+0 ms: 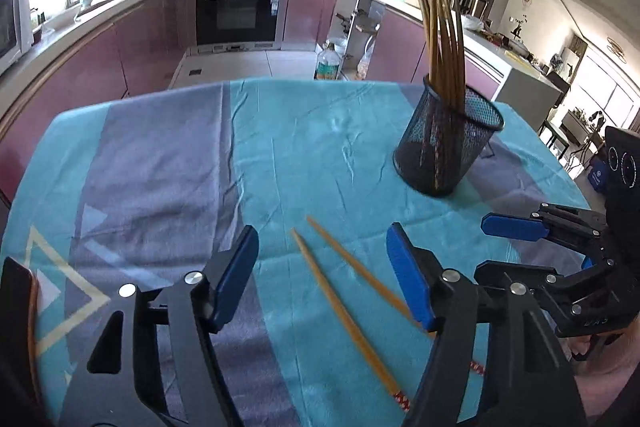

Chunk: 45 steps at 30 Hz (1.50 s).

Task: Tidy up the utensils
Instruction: 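Open the right gripper and withdraw it from the mesh cup, then move the open right gripper over a loose chopstick on the cloth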

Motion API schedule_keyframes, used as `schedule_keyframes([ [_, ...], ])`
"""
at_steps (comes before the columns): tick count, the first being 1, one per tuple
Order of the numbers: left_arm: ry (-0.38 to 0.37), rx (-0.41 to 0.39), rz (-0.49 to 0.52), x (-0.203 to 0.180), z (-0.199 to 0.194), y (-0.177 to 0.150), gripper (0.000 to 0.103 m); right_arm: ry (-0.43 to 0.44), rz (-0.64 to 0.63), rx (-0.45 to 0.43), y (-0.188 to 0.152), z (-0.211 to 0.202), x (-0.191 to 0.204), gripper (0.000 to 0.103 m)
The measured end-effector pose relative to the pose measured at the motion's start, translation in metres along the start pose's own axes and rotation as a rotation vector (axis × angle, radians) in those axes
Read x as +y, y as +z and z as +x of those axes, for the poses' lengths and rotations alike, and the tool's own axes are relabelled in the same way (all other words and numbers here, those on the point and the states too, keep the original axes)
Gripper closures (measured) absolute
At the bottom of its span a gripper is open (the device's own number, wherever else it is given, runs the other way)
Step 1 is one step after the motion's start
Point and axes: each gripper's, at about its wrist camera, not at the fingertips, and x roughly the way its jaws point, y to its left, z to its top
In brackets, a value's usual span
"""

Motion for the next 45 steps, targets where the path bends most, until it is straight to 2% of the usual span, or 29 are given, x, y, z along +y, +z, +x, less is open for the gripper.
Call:
schedule_keyframes([
  [7,-0.075,0.100,-0.001,-0.001,0.014,-0.035,0.064,0.056,-0.010,0.066,-0.015,0.016,0.019,0.067],
  [9,-0.101,0.120,-0.007,-0.001,0.018,-0.040,0.068,0.066,-0.018,0.084,-0.017,0.019,0.024,0.068],
  [11,-0.103,0.132,-0.010,-0.003,0.023,-0.042,0.072,0.072,-0.027,0.111,-0.021,0.024,0.029,0.075],
  [13,-0.106,0.126,-0.011,-0.004,0.025,-0.040,0.072,0.071,-0.023,0.131,-0.028,0.030,0.029,0.077],
  [15,-0.120,0.130,-0.009,-0.006,0.029,-0.037,0.080,0.078,-0.008,0.129,-0.032,0.028,0.029,0.080],
  [17,-0.122,0.128,0.002,-0.011,0.034,-0.034,0.081,0.090,0.007,0.133,-0.035,0.026,0.028,0.087],
  [20,-0.145,0.135,0.006,-0.018,0.042,-0.029,0.086,0.098,0.018,0.141,-0.039,0.023,0.029,0.088],
  [25,-0.138,0.130,0.010,-0.021,0.046,-0.026,0.086,0.076,0.002,0.154,-0.040,0.018,0.031,0.088],
  [27,-0.139,0.133,0.002,-0.018,0.046,-0.026,0.089,0.052,-0.004,0.144,-0.035,0.018,0.030,0.088],
  [34,-0.120,0.133,0.016,-0.015,0.042,-0.027,0.089,0.012,0.011,0.086,0.003,0.038,0.019,0.085],
  [38,-0.115,0.129,0.021,-0.014,0.041,-0.029,0.083,-0.004,-0.013,0.086,0.022,0.058,0.023,0.083],
  [43,-0.120,0.124,0.038,-0.016,0.041,-0.029,0.076,-0.063,-0.045,0.123,0.029,0.077,0.023,0.083],
  [45,-0.116,0.122,0.044,-0.017,0.043,-0.028,0.076,-0.073,-0.049,0.127,0.027,0.077,0.021,0.086],
])
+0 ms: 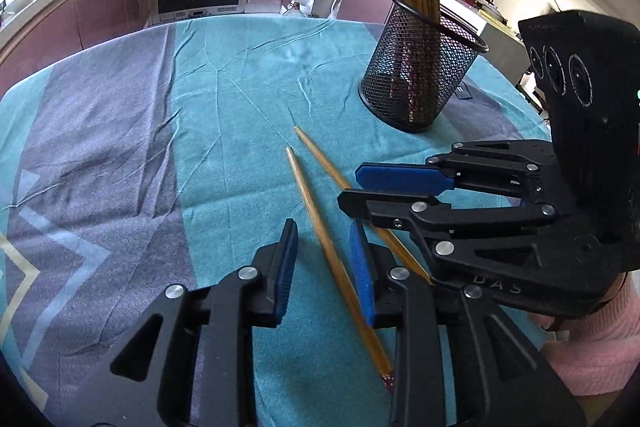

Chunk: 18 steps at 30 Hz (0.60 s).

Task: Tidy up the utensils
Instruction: 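Move the open right gripper over a loose chopstick on the cloth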

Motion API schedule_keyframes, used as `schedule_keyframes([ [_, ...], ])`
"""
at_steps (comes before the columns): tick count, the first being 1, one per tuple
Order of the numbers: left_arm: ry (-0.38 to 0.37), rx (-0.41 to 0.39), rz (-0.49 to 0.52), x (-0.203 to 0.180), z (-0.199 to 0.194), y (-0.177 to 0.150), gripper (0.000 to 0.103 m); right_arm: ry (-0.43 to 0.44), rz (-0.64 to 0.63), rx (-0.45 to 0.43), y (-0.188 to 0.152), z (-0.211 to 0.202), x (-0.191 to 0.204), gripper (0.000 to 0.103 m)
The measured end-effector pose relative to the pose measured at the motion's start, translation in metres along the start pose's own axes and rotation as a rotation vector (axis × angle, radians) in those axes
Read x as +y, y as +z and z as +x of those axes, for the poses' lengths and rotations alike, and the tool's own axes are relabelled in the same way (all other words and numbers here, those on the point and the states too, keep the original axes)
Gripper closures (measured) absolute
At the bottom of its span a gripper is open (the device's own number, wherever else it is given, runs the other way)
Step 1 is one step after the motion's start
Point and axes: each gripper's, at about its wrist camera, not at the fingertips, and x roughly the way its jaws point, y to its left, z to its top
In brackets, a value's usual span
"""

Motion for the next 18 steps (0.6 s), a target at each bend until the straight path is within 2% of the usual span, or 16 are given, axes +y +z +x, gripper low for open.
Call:
schedule_keyframes([
  [2,0.001,-0.001,0.003,0.000,0.002,0.002,0.075,-0.011,-0.004,0.003,-0.003,-0.003,-0.002,0.093],
  [6,0.015,-0.004,0.009,-0.002,0.007,0.007,0.075,-0.025,0.004,0.011,-0.010,-0.010,-0.009,0.094],
  [15,0.053,-0.006,0.035,-0.010,0.016,0.014,0.077,-0.043,0.015,0.024,-0.020,-0.018,-0.016,0.089],
  [18,0.088,-0.011,0.049,-0.014,0.018,0.015,0.080,-0.060,0.007,0.014,-0.019,-0.015,-0.013,0.089],
])
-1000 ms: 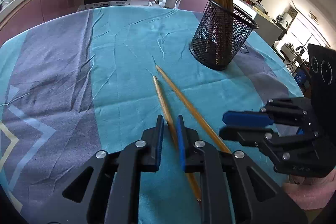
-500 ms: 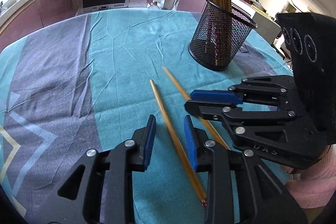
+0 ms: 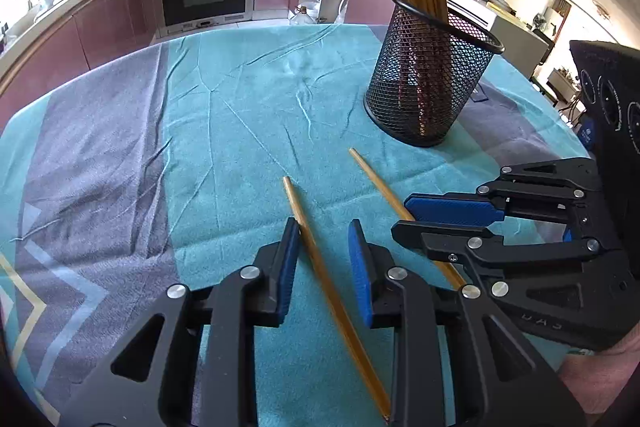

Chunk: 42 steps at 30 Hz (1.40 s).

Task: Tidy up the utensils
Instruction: 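Move the open right gripper over a loose chopstick on the cloth, then close the right gripper on the loose chopstick, then lift the chopstick upright with the right gripper and carry it over the mesh cup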

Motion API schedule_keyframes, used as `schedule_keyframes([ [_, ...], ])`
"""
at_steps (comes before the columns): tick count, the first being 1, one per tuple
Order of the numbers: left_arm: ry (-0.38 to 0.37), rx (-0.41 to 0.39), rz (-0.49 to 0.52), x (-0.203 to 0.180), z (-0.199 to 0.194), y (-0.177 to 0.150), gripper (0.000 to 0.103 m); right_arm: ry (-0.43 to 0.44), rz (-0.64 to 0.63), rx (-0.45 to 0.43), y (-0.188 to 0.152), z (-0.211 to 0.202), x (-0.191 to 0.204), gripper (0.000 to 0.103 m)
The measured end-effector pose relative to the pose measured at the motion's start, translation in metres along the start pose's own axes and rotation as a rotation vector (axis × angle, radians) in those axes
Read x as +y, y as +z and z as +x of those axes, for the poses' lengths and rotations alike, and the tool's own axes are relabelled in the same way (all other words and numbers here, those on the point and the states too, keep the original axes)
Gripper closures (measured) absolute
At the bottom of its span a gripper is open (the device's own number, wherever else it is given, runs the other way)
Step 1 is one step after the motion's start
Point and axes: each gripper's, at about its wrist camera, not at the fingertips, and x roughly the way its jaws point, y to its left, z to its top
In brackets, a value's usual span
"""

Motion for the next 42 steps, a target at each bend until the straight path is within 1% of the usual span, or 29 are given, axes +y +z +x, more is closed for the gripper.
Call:
schedule_keyframes([
  [3,0.015,-0.003,0.001,0.000,0.000,-0.001,0.083,-0.001,0.009,-0.010,-0.001,0.000,0.000,0.089],
  [5,0.020,-0.004,-0.007,0.001,0.000,-0.001,0.087,0.004,0.019,-0.013,0.000,0.001,-0.001,0.092],
  [10,0.017,-0.006,-0.022,0.002,0.000,-0.001,0.093,0.022,0.057,-0.021,-0.003,-0.001,-0.008,0.095],
  [14,0.012,-0.007,-0.040,0.002,0.001,-0.002,0.094,0.045,0.088,-0.022,-0.003,-0.004,-0.015,0.098],
  [20,-0.001,-0.004,-0.071,0.005,-0.001,-0.002,0.096,0.060,0.107,-0.033,-0.005,-0.011,-0.019,0.098],
  [28,-0.017,-0.018,-0.078,0.005,-0.009,0.001,0.096,0.099,0.124,-0.088,-0.006,-0.031,-0.025,0.098],
  [42,-0.052,-0.064,-0.083,0.004,-0.037,0.002,0.097,0.129,0.134,-0.175,-0.005,-0.063,-0.030,0.098],
])
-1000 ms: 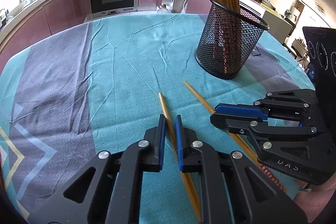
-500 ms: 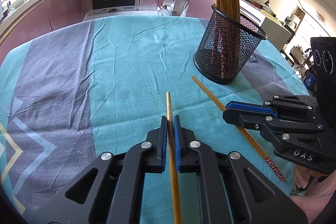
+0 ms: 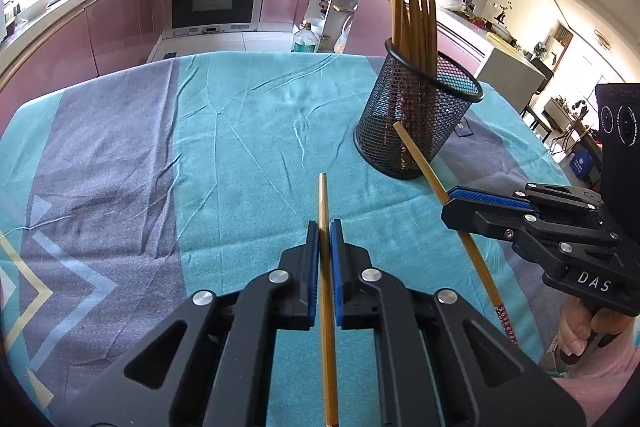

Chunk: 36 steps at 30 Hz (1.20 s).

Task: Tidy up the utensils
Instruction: 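Lift the chopstick upright with the right gripper and carry it over the mesh cup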

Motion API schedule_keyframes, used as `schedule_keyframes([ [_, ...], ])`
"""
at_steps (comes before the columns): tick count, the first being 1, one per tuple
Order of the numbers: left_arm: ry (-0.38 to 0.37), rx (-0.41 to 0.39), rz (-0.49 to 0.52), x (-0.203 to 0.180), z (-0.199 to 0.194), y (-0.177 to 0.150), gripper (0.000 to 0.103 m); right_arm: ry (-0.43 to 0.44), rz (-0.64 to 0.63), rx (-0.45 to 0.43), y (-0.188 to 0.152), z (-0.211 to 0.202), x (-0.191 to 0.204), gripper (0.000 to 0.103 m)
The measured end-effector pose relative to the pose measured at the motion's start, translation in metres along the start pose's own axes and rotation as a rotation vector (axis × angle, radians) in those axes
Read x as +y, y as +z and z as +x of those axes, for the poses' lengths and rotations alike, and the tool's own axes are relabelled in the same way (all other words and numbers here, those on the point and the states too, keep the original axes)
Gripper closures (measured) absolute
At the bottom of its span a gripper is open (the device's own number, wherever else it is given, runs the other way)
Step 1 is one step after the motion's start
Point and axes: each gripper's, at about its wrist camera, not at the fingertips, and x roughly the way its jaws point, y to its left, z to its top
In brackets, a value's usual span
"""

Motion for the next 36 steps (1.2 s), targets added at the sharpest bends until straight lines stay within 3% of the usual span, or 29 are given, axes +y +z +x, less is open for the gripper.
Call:
schedule_keyframes([
  [16,-0.085,-0.058,-0.006,-0.005,-0.036,0.011,0.097,-0.004,0.012,-0.138,0.010,-0.047,-0.010,0.098],
  [36,-0.105,-0.141,0.015,-0.015,-0.069,0.030,0.097,-0.011,-0.009,-0.228,0.024,-0.071,-0.009,0.098],
])
